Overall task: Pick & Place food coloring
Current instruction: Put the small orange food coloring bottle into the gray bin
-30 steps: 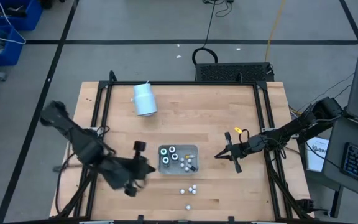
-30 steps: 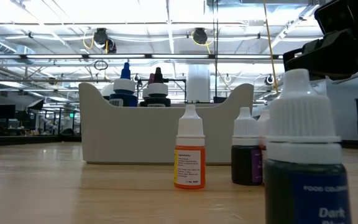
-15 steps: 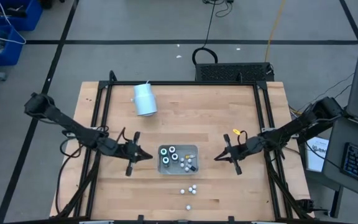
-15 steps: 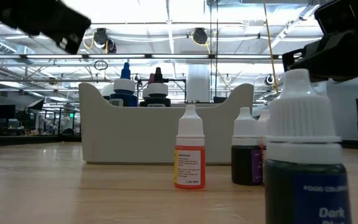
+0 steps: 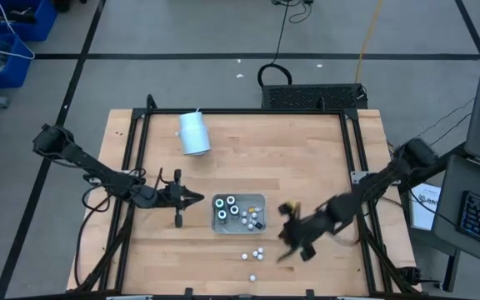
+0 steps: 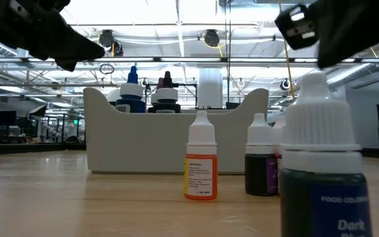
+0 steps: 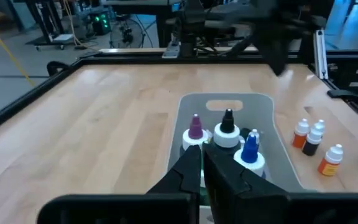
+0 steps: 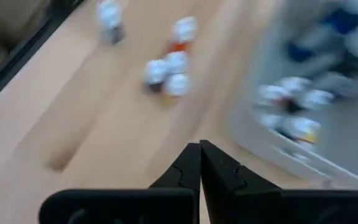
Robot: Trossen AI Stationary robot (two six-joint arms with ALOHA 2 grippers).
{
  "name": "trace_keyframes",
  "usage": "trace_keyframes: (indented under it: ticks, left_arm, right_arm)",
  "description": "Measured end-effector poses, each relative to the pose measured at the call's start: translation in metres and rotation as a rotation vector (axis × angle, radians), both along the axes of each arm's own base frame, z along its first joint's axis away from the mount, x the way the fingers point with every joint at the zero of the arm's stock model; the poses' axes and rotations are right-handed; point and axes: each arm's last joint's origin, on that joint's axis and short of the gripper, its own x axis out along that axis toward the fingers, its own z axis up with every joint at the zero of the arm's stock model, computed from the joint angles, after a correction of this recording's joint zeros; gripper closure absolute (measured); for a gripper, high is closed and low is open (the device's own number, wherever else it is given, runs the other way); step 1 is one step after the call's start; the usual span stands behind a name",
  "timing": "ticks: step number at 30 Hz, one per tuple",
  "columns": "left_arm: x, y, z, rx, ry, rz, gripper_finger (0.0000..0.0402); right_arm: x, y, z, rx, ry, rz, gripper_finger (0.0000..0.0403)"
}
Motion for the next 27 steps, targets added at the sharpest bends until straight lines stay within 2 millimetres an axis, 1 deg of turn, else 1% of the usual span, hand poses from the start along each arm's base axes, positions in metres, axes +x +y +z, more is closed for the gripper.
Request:
trace_keyframes:
  ticks: [2,5,7,10,13,18,20,23,27]
  left_arm:
    - [0.000,0.000,0.000,-0.034,-0.003,0.007,0.0380]
    - [0.000,0.000,0.000,-0.078,-0.005,0.009,0.0385]
    - [0.000,-0.001,0.000,-0.087,-0.001,-0.010,0.0389]
    - [0.000,-0.002,0.000,-0.089,0.006,-0.045,0.0392]
    - [0.000,-0.003,-0.001,-0.093,0.012,-0.070,0.0389]
    - [-0.001,-0.004,-0.001,-0.093,0.020,-0.090,0.0381]
    - [-0.001,-0.004,-0.002,-0.080,0.024,-0.094,0.0381]
    - [-0.001,-0.004,-0.002,-0.076,0.024,-0.096,0.0382]
    - [-0.001,-0.004,-0.002,-0.074,0.024,-0.096,0.0386]
  right_arm:
    - [0.015,0.020,0.000,-0.063,0.066,0.045,0.0403]
    - [0.040,0.039,0.002,-0.116,0.133,0.082,0.0401]
    - [0.054,0.046,0.002,-0.142,0.188,0.122,0.0394]
    - [0.069,0.051,0.003,-0.145,0.245,0.196,0.0375]
    - [0.075,0.054,0.004,-0.161,0.231,0.265,0.0346]
    - [0.077,0.050,0.002,-0.316,0.185,0.317,0.0290]
    - [0.078,0.048,0.003,-0.357,0.169,0.336,0.0274]
    - [0.081,0.044,0.002,-0.377,0.165,0.375,0.0263]
    - [0.084,0.043,-0.005,-0.420,0.176,0.435,0.0268]
